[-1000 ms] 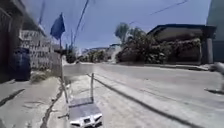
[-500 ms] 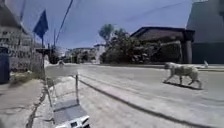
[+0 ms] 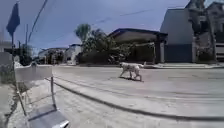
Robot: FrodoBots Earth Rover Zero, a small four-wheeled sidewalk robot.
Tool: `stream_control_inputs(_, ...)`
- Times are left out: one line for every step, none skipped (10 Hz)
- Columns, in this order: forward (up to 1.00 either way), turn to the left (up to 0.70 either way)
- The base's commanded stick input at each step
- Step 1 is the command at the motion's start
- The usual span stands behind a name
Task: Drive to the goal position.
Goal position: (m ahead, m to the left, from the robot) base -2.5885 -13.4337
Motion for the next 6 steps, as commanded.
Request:
stream_control_inputs(0.0, -0.7)
stream_control_inputs(0.0, -0.7)
stream_control_inputs(0.0, -0.7)
stream_control_inputs(0.0, -0.7)
stream_control_inputs(0.0, -0.7)
stream_control_inputs(0.0, -0.7)
